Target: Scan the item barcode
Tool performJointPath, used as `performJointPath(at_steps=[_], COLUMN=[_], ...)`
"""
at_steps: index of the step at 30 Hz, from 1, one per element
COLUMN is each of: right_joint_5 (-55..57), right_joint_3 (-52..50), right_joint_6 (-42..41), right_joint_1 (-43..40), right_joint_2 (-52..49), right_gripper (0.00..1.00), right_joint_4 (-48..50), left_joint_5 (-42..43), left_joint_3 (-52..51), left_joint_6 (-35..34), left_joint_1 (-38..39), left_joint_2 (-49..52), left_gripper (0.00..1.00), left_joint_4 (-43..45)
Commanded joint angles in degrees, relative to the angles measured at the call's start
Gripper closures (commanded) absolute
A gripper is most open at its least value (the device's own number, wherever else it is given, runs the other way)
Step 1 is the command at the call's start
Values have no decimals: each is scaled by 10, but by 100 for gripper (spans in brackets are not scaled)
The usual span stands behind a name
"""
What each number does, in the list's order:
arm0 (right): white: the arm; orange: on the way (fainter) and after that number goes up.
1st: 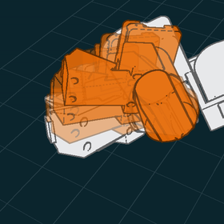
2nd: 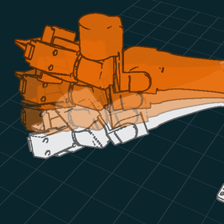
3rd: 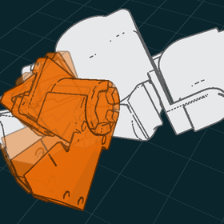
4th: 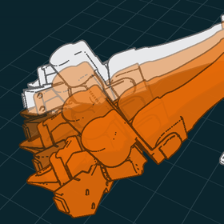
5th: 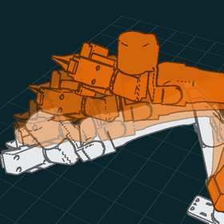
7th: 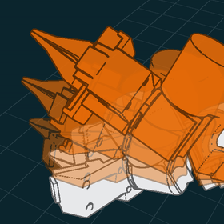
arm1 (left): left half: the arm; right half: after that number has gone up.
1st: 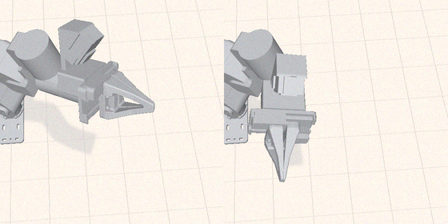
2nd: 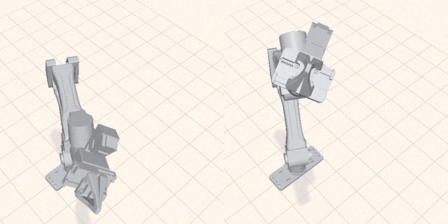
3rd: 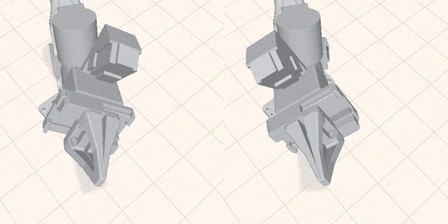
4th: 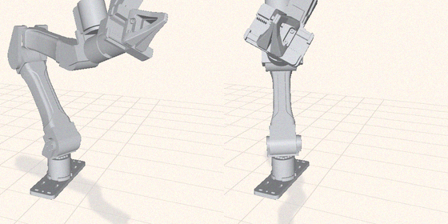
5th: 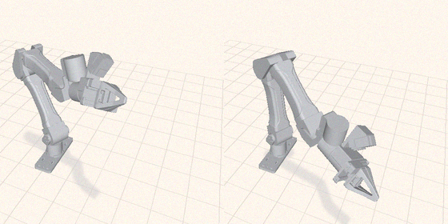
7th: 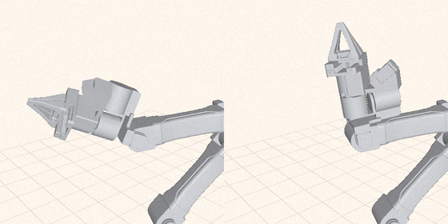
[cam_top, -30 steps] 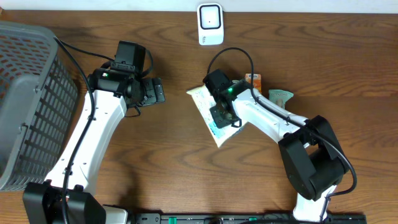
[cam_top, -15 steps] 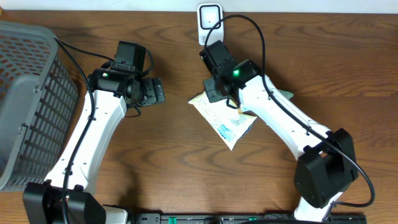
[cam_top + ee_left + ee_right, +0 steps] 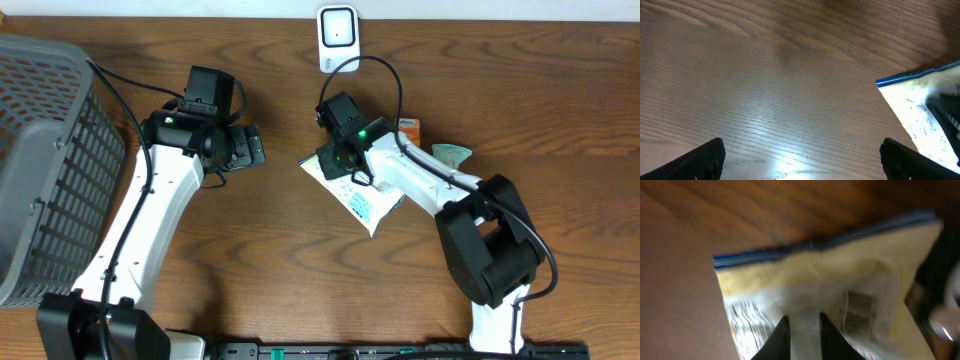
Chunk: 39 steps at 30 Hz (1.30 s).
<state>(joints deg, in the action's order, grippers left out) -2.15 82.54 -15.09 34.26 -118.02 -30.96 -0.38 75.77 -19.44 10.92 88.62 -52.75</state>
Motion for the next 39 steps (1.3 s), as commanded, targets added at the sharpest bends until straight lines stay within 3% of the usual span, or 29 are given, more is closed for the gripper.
performJointPath(at_steps=[1, 5, 13, 20, 27, 33, 39], right_joint_5=[-78, -107, -105, -53, -15, -8, -74], right_joint_3=[-1, 38, 203, 165, 85, 10, 31], right_joint_6=[-7, -7, 26, 23, -13, -21, -48], right_joint_1=[3, 2, -32, -40, -39, -40, -38], right_joint_2=[-11, -10, -9, -12, -13, -13, -14], right_gripper=[85, 84, 84, 86, 85, 81, 85], right_joint_4=[52, 81, -129, -206, -149, 47, 124], left_joint_5=[-7, -7, -7, -7, -7, -7, -7], left_joint_3=[3, 3, 3, 3, 3, 3, 3], left_joint_6=[3, 3, 3, 3, 3, 3, 3], left_joint_1=[-3, -3, -3, -3, -3, -3, -3], left_joint_2=[1, 1, 1, 1, 1, 1, 1], left_gripper=[2, 3, 2, 2, 2, 2, 2], left_joint_4=[-3, -3, -3, -3, -3, -3, -3])
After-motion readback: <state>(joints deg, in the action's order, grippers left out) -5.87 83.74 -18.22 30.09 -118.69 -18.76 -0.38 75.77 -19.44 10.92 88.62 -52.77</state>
